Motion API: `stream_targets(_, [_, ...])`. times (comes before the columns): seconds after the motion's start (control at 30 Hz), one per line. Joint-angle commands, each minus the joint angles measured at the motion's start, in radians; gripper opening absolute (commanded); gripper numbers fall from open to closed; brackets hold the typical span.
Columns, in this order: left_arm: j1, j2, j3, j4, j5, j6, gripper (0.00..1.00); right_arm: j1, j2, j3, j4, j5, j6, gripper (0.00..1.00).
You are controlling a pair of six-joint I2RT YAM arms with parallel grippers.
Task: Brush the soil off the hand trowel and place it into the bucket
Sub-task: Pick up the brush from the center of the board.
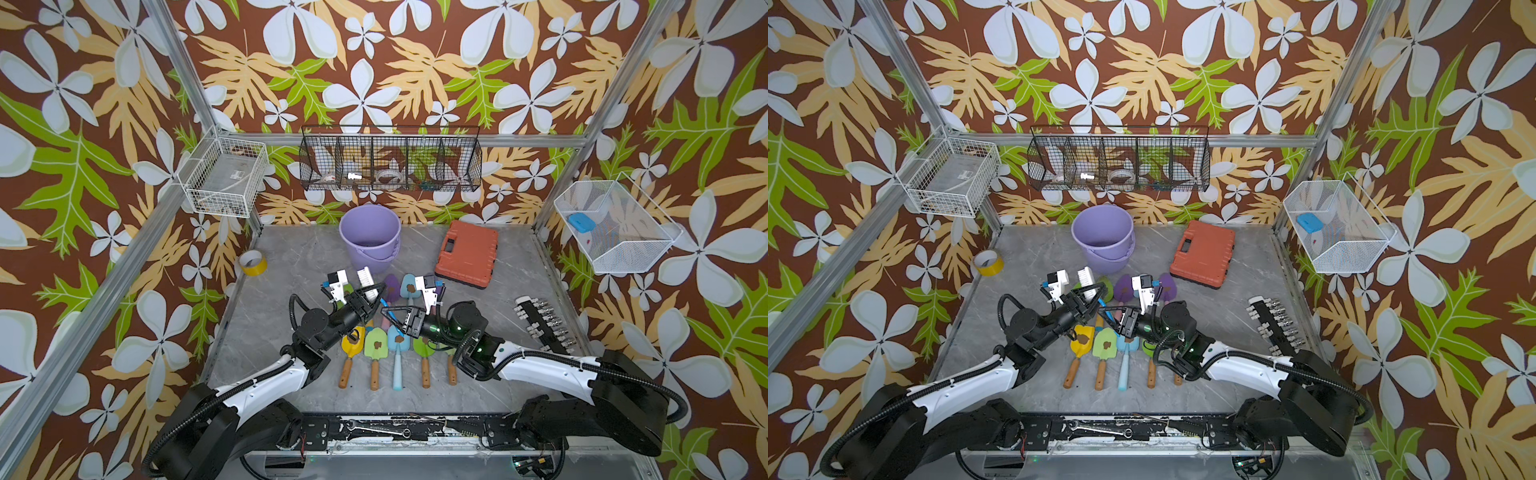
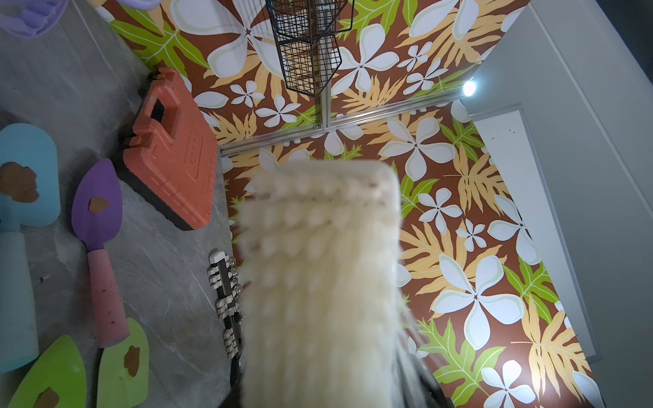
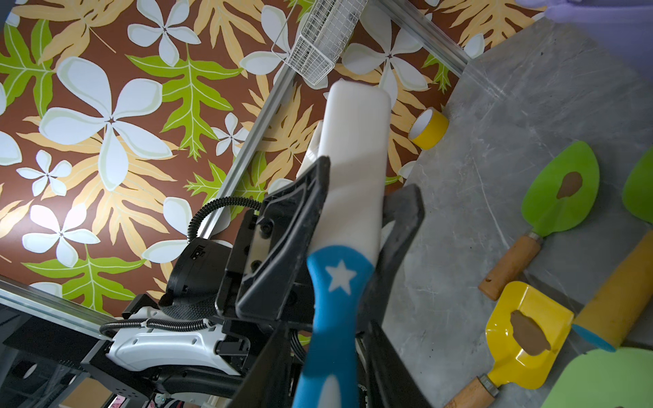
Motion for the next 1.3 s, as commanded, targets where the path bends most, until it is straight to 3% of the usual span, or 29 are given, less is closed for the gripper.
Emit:
stream_targets(0.0, [0.000,-0.012,0.000,0.004,-0.022,0.021,0.09,0.015,0.022,0.018,0.079,0.011,0.022,0.36])
stream_targets(0.4, [0.000,-0.050,-0.016,-0.040,-0.045,0.034,0.08,0.018,0.022,0.001,0.080,0.047,0.028,0.29])
stream_targets(0.6, [0.000,-0.034,-0.006,-0.047,-0.043,0.041,0.08,0.020,0.033,-0.001,0.111,0.036,0.043,0.13])
stream_targets(0.7, [0.000,-0.034,-0.004,-0.055,-0.045,0.054,0.08,0.020,0.028,-0.002,0.107,0.044,0.044,0.00])
stream_targets(0.73, [0.000,-0.039,-0.003,-0.062,-0.049,0.063,0.13,0.020,0.022,-0.004,0.095,0.050,0.039,0.00])
stream_targets(0.83, [0.000,-0.071,0.023,-0.187,-0.068,0.122,0.56,0.020,-0.005,-0.001,0.016,0.075,0.011,0.00])
stream_targets(0.9, [0.000,-0.112,0.047,-0.320,-0.106,0.191,0.68,0.018,-0.028,0.011,-0.054,0.088,-0.020,0.00])
stream_targets(0.97, [0.003,-0.158,0.094,-0.506,-0.169,0.270,0.92,0.012,-0.055,0.032,-0.181,0.123,-0.051,0.00])
stream_targets(1.03, [0.006,-0.193,0.170,-0.748,-0.264,0.356,1.00,-0.009,-0.083,0.041,-0.316,0.161,-0.074,0.00])
stream_targets(1.27, [0.005,-0.239,0.331,-1.353,-0.650,0.580,1.00,-0.054,-0.123,0.167,-0.840,0.328,-0.265,0.00])
